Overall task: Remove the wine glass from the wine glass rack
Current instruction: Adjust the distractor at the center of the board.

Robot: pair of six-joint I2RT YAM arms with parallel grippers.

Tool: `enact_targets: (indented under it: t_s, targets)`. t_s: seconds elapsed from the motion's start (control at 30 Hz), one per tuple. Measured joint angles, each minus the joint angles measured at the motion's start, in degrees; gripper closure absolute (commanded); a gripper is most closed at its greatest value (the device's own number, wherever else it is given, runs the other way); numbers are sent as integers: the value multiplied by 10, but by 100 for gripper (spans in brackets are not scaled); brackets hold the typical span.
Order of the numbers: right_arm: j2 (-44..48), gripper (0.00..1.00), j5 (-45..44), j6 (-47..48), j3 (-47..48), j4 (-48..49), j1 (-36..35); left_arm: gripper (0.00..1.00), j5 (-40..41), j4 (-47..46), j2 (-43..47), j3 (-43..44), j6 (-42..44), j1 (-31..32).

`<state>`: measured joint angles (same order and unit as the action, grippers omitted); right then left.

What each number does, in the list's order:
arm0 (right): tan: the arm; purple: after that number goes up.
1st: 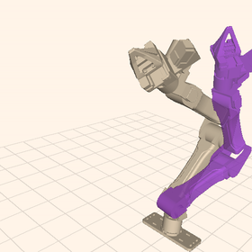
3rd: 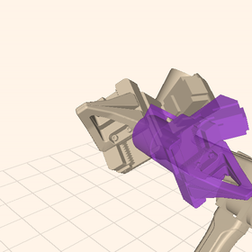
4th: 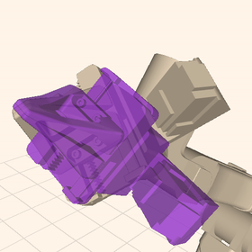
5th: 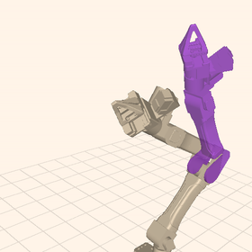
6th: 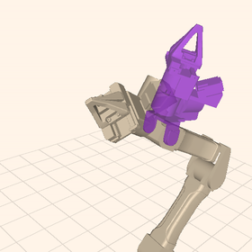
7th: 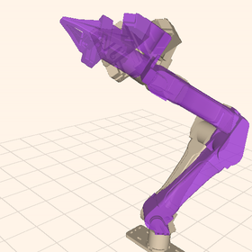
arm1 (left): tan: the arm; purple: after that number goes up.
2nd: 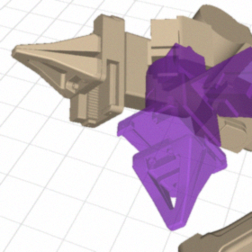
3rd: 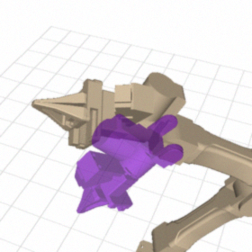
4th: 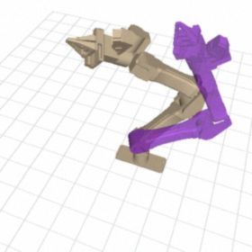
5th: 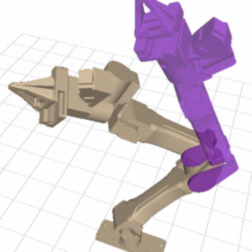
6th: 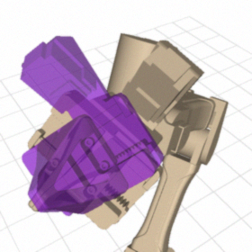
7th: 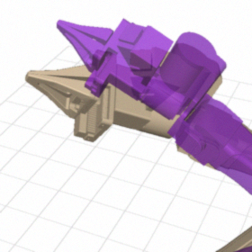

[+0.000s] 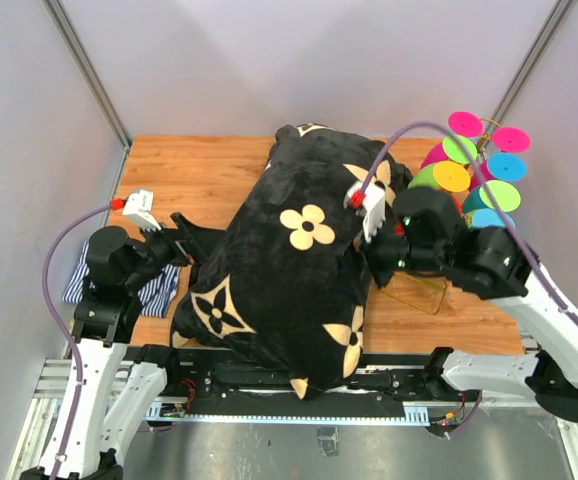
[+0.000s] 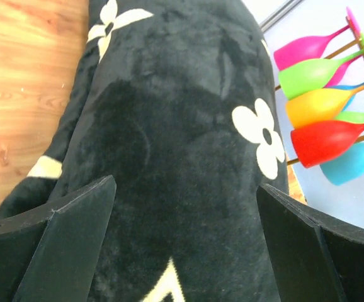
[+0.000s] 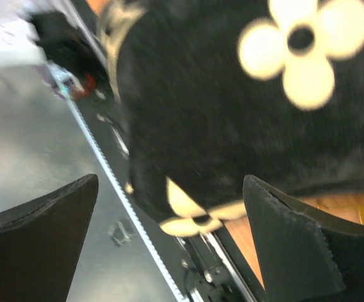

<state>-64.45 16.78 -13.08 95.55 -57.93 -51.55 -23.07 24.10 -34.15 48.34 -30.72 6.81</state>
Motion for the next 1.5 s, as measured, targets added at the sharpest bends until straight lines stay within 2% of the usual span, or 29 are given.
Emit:
enact_targets:
  t_s: [0.17, 0.33, 0.47, 0.73, 0.87, 1.0, 1.13, 1.5]
  targets:
    - [97, 1, -129, -5, -193, -7, -73, 0, 24, 1, 38, -56, -24, 0]
    - [190, 2, -144, 0, -335, -6, -112, 0, 65, 0, 73, -112, -75, -1]
    - [186, 2, -137, 9, -370, 7, -148, 0, 85, 0, 76, -138, -102, -1]
    - [94, 2, -171, 7, -372, 32, -171, 0, 105, -1, 70, -139, -112, -3]
    - [76, 2, -165, -17, -410, 89, -171, 0, 116, 0, 69, -139, -112, -3]
    - [16, 2, -158, -32, -424, 151, -171, 0, 127, 4, 73, -137, -112, -3]
    - [-69, 2, -160, -34, -389, 182, -155, 0, 141, 34, 77, -115, -111, -3]
    - [-250, 2, -67, -35, -209, 270, -33, 0, 184, 86, 131, -56, -111, -3]
